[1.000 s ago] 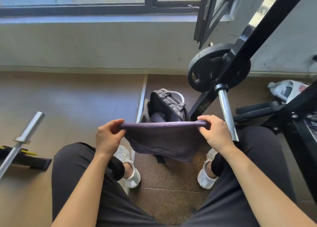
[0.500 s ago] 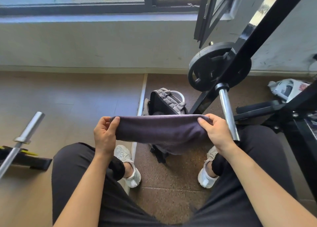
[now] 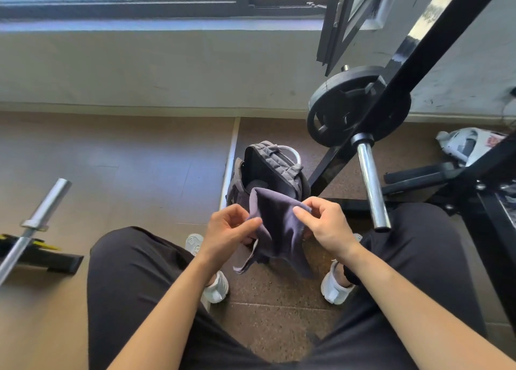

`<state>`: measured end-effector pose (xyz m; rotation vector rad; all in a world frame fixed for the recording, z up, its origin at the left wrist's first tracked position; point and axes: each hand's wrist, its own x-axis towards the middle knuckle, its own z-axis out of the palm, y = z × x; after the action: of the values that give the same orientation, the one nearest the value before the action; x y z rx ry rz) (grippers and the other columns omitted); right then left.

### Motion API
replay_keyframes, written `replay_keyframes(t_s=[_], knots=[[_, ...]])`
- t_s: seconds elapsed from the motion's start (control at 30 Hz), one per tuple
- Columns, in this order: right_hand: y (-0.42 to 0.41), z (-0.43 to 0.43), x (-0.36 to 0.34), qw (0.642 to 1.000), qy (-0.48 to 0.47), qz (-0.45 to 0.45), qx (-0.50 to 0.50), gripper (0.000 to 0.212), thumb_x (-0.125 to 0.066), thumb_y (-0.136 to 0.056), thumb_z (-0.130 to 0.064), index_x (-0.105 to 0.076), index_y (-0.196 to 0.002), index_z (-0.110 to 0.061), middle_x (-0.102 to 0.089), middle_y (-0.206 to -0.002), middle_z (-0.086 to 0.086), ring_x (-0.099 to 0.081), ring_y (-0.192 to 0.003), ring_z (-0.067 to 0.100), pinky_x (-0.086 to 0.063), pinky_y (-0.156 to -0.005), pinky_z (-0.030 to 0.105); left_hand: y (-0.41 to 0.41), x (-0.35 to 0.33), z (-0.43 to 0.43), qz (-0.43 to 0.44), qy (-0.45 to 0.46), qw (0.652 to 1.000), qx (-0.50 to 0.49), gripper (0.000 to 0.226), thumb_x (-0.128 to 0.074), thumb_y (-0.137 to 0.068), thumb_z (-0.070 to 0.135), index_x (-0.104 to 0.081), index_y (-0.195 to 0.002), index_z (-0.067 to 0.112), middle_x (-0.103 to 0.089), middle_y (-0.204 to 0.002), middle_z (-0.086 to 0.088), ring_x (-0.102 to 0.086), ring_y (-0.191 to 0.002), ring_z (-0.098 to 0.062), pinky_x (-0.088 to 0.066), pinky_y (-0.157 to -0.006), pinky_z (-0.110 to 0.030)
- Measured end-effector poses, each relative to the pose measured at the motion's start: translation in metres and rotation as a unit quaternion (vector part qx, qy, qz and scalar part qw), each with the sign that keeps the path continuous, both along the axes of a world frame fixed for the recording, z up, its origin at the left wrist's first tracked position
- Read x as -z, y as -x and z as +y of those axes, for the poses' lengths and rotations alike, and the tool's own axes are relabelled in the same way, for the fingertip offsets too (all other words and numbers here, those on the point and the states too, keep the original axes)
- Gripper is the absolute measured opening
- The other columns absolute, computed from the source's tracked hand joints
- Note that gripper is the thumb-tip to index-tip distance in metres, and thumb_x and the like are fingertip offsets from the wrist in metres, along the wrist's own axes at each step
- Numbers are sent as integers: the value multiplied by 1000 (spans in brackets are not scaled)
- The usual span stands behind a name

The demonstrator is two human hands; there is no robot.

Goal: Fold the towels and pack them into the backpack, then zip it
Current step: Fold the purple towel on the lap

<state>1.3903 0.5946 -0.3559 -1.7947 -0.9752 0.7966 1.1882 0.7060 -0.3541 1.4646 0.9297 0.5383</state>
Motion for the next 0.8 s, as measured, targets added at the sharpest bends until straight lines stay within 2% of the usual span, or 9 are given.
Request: replay_keyframes(t_s=[0.07,0.13,0.27,0.37,0.43,0.57,0.6,0.7,0.8], knots=[[6,0,-1,999,-7,21,-29,11,-68,-95,-18,-72,-91,-9,-72,-81,14,-70,-78,31,-59,-64,38,-5,1,-4,-13,19,999,23,19,-77,-88,10,-63,-75,10,-73,-68,-3,-73,-68,-18,-57,-61,-28],[10,0,-1,999,-8,27,-44,11,-70,-94,-19,-74,-92,-10,-74,-82,12,-71,-79,31,-59,-71,43,-8,1,-7,-25,28,999,37,15,-78,-87,11,-67,-77,10,-76,-75,-12,-73,-71,-20,-55,-62,-24],[16,-1,-3,997,-4,31,-74,9,-71,-93,-20,-77,-96,-14,-76,-84,3,-72,-81,20,-59,-75,37,-11,3,-9,-36,22,997,71,9,-80,-85,11,-76,-77,12,-73,-72,-7,-64,-66,-11,-50,-61,-20],[17,-2,-4,994,4,32,-104,12,-71,-93,-19,-78,-103,-17,-76,-89,-2,-72,-88,17,-58,-79,32,-13,4,-10,-42,16,995,86,11,-80,-85,11,-79,-78,20,-75,-73,1,-66,-68,-8,-52,-66,-21],[18,-2,-5,992,13,34,-117,19,-73,-90,-16,-76,-108,-18,-76,-94,-4,-71,-91,14,-59,-83,31,-13,5,-10,-40,8,996,78,9,-80,-85,11,-80,-80,18,-76,-74,2,-67,-70,-8,-55,-68,-23],[21,-2,-4,988,8,-34,-149,34,-81,-81,-20,-73,-114,-22,-69,-100,-4,-66,-92,12,-56,-82,29,-12,9,-7,-31,-14,997,70,6,-80,-85,12,-82,-86,17,-79,-80,-2,-73,-78,-12,-60,-77,-33],[23,-2,-3,987,5,-49,-151,36,-83,-79,-22,-73,-114,-23,-67,-100,-4,-65,-92,12,-55,-80,29,-12,10,-7,-31,-16,997,71,7,-79,-86,12,-83,-86,18,-79,-80,0,-73,-78,-11,-60,-76,-31],[24,0,1,987,-21,-83,-134,27,-81,-80,-23,-75,-107,-22,-66,-94,-5,-64,-88,12,-53,-78,32,-14,13,-10,-30,-34,996,81,10,-79,-86,10,-82,-86,20,-77,-75,9,-67,-69,0,-51,-68,-16],[17,1,3,989,-25,-82,-117,19,-76,-82,-13,-77,-99,-21,-68,-89,-5,-65,-86,11,-53,-77,33,-12,16,-9,-32,-51,993,102,12,-80,-86,13,-84,-92,23,-77,-83,1,-65,-74,-3,-50,-69,-20]])
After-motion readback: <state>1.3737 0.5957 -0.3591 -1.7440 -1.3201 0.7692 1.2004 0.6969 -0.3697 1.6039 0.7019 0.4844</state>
